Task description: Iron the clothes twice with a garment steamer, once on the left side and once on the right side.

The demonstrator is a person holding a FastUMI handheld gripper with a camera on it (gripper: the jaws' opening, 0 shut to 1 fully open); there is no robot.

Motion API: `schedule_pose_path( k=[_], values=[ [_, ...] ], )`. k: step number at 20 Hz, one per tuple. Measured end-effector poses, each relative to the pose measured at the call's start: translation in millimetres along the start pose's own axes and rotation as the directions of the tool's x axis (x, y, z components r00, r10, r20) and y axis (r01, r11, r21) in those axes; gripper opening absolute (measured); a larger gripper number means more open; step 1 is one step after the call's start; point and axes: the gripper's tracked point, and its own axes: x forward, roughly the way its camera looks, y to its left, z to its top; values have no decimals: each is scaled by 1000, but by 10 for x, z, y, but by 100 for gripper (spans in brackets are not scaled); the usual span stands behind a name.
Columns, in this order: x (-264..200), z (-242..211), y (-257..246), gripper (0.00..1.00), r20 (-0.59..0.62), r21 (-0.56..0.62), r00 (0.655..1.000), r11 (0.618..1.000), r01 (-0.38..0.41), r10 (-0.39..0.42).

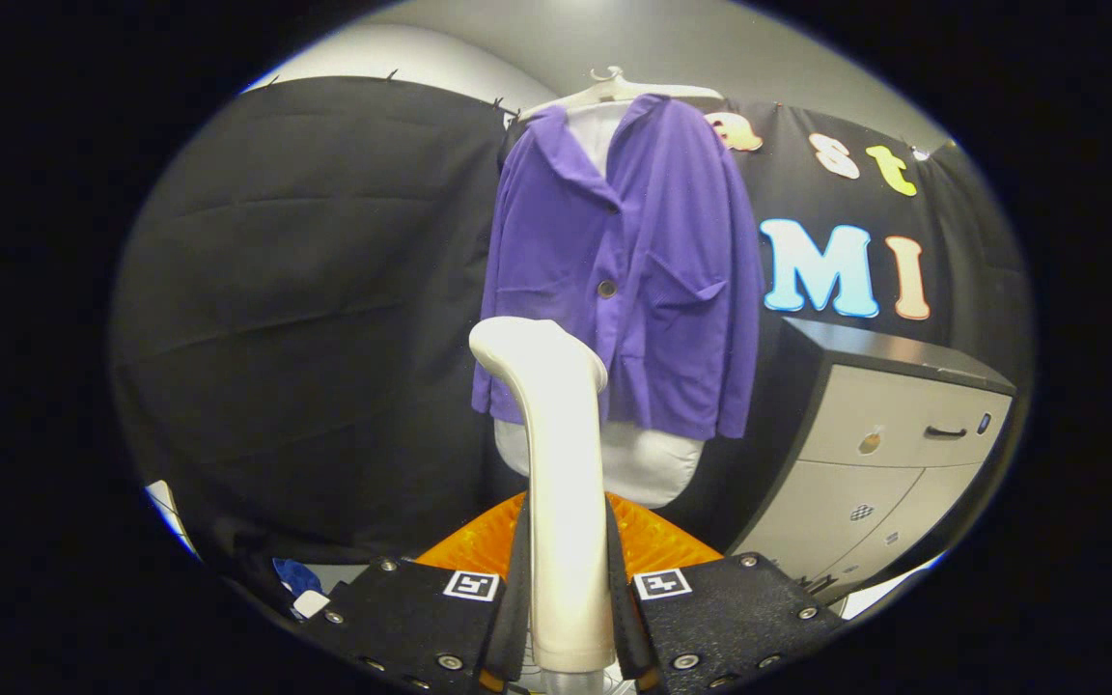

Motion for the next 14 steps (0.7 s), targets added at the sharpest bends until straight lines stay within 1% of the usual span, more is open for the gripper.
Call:
schedule_pose_path(
  k=[4, 7, 10, 12, 14],
  values=[
    [-535, 322, -593, 36, 63, 58, 996, 996, 65, -69],
    [-965, 530, -1095, 36, 136, 98, 978, 984, 148, -161],
    [-1338, 621, -1410, 36, 191, 121, 957, 973, 197, -218],
    [-1442, 651, -1617, 36, 215, 123, 945, 967, 224, -246],
    [-1585, 605, -1778, 36, 215, 146, 942, 962, 231, -259]
  ],
)
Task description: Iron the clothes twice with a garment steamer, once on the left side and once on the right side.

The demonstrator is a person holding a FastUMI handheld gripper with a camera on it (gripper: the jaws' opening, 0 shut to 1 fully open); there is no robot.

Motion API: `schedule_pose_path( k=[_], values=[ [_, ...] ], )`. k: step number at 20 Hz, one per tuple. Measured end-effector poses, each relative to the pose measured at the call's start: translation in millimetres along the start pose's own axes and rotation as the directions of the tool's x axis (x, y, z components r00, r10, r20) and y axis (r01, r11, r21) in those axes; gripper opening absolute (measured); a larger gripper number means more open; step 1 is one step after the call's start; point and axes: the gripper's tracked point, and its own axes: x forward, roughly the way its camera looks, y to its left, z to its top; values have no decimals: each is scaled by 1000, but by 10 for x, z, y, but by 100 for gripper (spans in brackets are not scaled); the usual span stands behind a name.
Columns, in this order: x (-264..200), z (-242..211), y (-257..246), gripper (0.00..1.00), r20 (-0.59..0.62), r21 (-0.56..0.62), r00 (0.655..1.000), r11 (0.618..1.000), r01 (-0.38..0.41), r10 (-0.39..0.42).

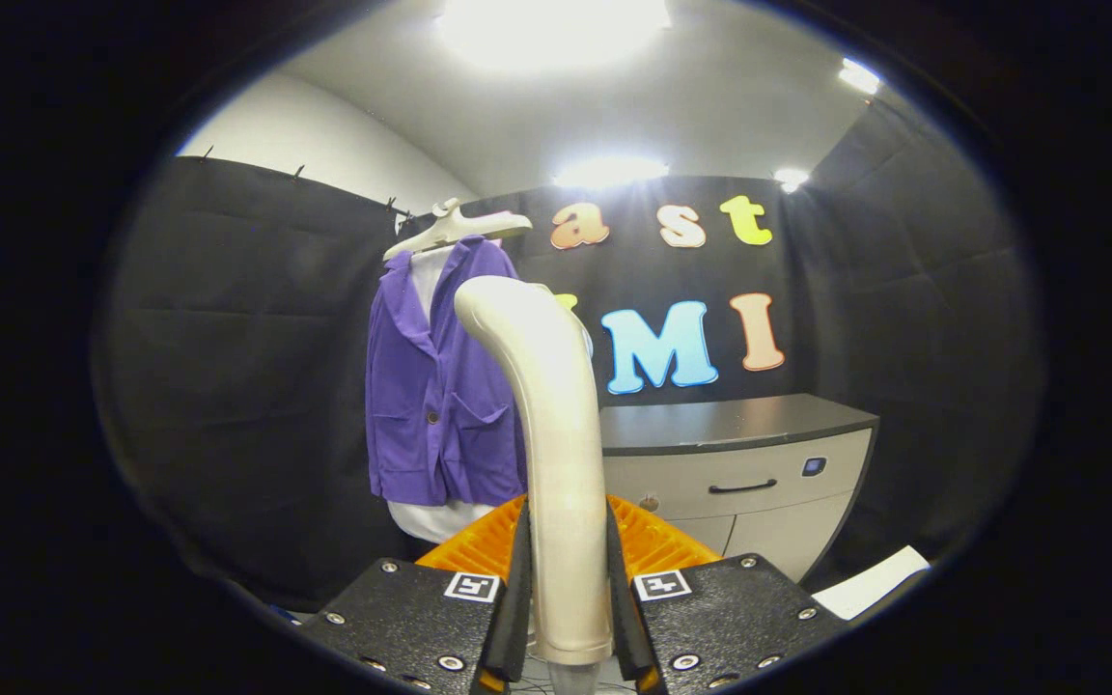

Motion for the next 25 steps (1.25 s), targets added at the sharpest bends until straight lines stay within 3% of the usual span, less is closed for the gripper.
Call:
schedule_pose_path(
  k=[7, 25],
  values=[
    [-167, 232, -402, 36, 54, 23, 997, 998, 58, -59],
    [-117, 348, -258, 36, 94, 40, 988, 992, 116, -119]
  ],
)
